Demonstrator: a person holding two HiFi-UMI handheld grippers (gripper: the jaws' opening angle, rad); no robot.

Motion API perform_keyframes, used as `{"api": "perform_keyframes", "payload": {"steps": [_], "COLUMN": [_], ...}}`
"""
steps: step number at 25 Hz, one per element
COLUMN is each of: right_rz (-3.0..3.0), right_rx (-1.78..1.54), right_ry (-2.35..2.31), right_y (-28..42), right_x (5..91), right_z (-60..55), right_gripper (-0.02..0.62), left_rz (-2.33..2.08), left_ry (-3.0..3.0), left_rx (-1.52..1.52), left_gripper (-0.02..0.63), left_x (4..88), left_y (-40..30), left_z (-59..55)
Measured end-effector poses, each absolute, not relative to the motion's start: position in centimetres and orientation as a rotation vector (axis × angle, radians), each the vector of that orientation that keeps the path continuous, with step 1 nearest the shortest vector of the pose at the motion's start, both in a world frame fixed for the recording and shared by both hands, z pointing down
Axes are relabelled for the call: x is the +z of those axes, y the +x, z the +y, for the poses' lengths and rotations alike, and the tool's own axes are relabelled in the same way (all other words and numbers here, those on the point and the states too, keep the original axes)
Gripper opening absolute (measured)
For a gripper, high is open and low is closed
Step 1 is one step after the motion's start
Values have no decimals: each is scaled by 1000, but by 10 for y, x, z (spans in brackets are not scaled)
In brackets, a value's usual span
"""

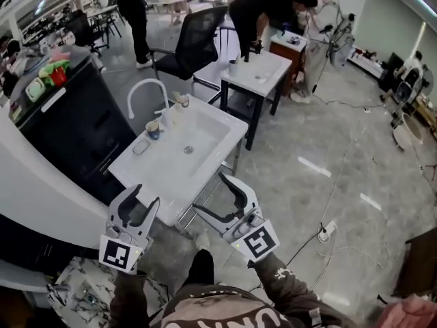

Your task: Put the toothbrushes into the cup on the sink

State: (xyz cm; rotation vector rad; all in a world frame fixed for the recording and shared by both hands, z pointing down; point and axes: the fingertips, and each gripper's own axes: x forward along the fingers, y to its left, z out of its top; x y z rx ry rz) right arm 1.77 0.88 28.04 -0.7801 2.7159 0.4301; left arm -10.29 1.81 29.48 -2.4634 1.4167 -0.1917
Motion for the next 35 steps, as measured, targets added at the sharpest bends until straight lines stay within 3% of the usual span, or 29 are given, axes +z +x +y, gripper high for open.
{"api": "perform_keyframes", "payload": {"steps": [11,35], "right_rz": [2755,2777], "right_rx": [427,456], "right_ry": [-755,-823], "right_y": [15,-49], "right_x": [280,280], "right_z": [91,140], "right_gripper": [351,321], "left_rz": [1361,1290], "left_ry": [-2512,-2522], "left_rx": [-178,-126], "left_gripper": [183,183], "left_x": [284,277], "left_y": [-79,-144], "left_z": [105,155]}}
